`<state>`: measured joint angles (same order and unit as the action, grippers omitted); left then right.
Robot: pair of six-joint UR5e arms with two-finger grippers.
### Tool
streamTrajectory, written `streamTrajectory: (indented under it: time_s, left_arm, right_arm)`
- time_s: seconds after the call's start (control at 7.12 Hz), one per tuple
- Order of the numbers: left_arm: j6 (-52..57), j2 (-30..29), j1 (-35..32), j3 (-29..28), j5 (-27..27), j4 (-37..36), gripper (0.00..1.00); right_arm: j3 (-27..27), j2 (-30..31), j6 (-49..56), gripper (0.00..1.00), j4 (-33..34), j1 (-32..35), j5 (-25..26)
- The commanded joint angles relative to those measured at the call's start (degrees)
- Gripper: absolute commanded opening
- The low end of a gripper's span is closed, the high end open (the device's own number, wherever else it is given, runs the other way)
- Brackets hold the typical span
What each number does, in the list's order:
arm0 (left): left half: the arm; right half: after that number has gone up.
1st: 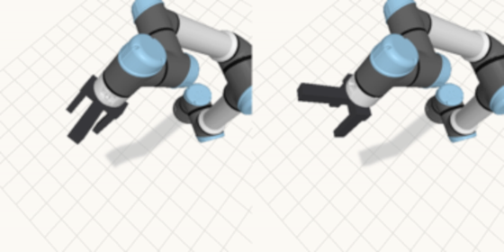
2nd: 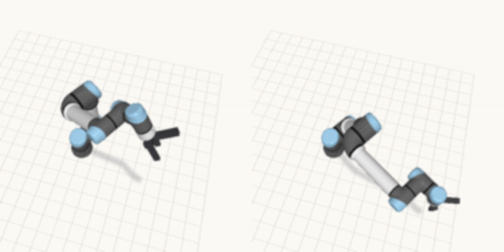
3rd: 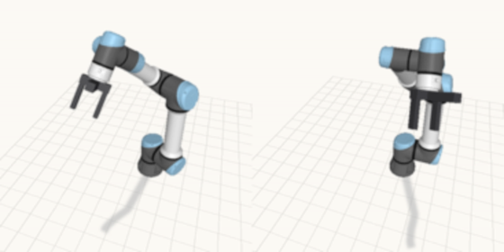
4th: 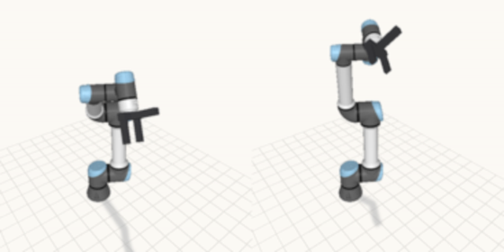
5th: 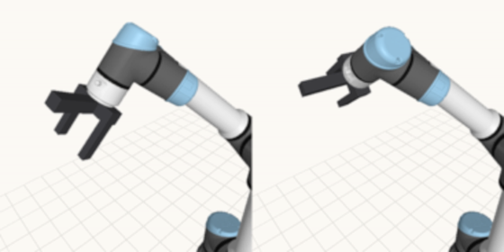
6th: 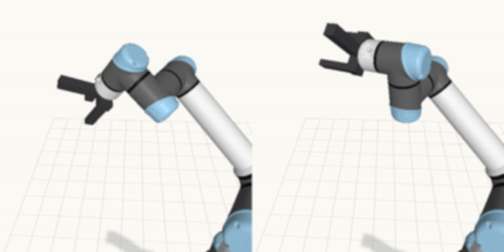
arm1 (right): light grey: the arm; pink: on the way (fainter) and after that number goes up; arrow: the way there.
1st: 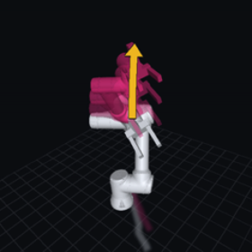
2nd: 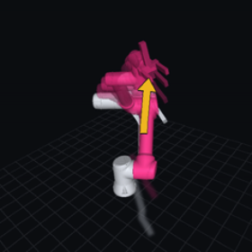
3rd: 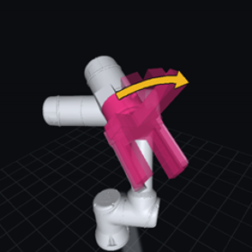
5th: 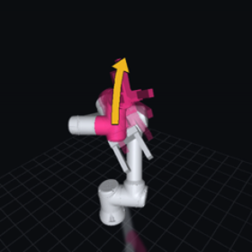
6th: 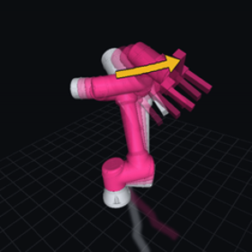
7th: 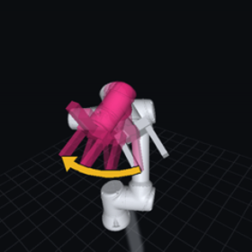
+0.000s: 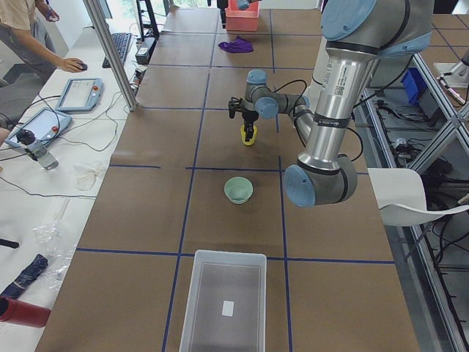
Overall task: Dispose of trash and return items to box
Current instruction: 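Reach the left gripper down to the yellow cup and grasp its rim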
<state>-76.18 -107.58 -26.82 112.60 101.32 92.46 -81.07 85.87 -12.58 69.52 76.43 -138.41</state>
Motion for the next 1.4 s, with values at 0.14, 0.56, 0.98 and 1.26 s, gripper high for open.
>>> streamTrajectory:
  time_s: [0.14,0.56,0.98,1.26]
  left_arm:
    - [2.26,0.35,0.02,-1.59,0.02,0.79,0.67]
    - [2.35,-0.09,0.11,-3.52,0.02,3.08,0.49]
    - [3.05,0.26,-0.33,-1.34,0.10,2.47,0.00]
    - [3.76,0.62,-0.86,2.79,0.10,-0.06,0.00]
  right_arm:
    - [0.04,0.00,0.01,1.00,0.00,-0.05,-0.02]
    - [-0.05,0.00,-0.08,1.00,0.00,-0.05,0.07]
    - [0.04,-0.09,-0.08,1.00,0.00,-0.05,0.07]
    - [-0.05,-0.09,-0.17,1.00,0.00,-0.23,-0.02]
